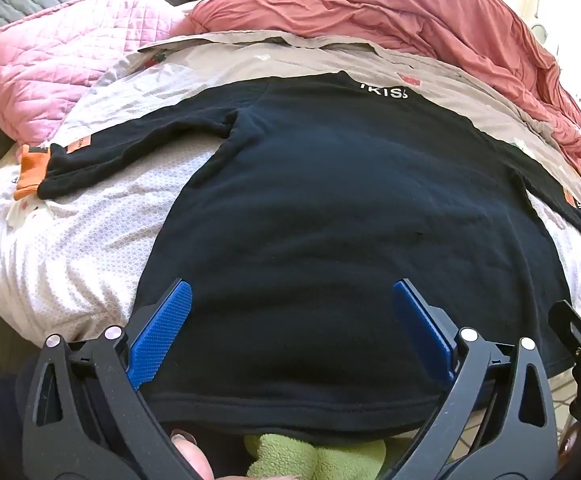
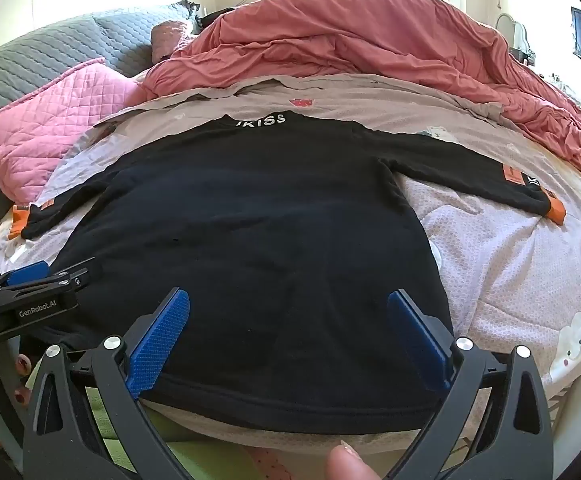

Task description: Fold small clothes

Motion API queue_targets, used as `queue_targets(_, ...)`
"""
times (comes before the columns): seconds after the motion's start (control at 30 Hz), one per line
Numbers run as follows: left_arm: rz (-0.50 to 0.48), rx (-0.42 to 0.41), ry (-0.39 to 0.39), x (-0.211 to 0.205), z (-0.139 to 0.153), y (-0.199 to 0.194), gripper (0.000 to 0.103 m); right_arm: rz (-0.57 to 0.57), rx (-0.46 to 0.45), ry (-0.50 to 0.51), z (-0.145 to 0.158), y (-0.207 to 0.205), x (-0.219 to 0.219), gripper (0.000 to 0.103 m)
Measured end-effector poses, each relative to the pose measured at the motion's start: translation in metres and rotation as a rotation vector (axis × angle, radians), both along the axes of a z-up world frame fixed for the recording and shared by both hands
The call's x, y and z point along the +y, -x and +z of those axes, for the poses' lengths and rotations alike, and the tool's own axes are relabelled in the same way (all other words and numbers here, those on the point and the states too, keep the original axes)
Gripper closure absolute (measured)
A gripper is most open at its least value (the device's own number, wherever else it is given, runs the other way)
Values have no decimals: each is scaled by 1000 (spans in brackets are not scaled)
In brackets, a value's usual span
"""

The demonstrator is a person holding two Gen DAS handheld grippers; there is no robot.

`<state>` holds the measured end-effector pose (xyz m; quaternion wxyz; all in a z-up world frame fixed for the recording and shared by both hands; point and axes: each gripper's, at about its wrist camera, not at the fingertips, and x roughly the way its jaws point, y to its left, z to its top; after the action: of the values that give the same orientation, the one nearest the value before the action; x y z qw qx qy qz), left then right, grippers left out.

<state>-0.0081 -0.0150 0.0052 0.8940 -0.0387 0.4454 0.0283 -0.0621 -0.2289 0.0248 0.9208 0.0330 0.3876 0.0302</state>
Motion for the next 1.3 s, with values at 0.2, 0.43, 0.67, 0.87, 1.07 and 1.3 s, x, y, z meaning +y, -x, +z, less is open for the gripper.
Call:
queue_targets(0.2, -1, -2, 1, -1, 0, 0, 9, -1, -5, 0, -1, 1, -1, 4)
queue_targets(0.43, -1, 0, 2, -1, 0, 1, 9, -1, -5, 0, 0, -3, -1, 4)
queue_targets(0.67, -4, 5, 6, -4, 2, -1, 9, -11, -7, -2, -3, -1, -5, 4)
queue_targets(0.87, -12, 2, 8, -6, 5, -16, 9, -19, -2, -18, 0, -15, -13, 4)
queue_targets(1.07, -24, -20, 13, -11, 16, -46, 9, -40, -20, 38, 2, -36, -23, 4)
queue_targets(1.3, -24, -23, 12, -16, 21, -83, 9, -84, -62, 91, 7, -66, -46, 4)
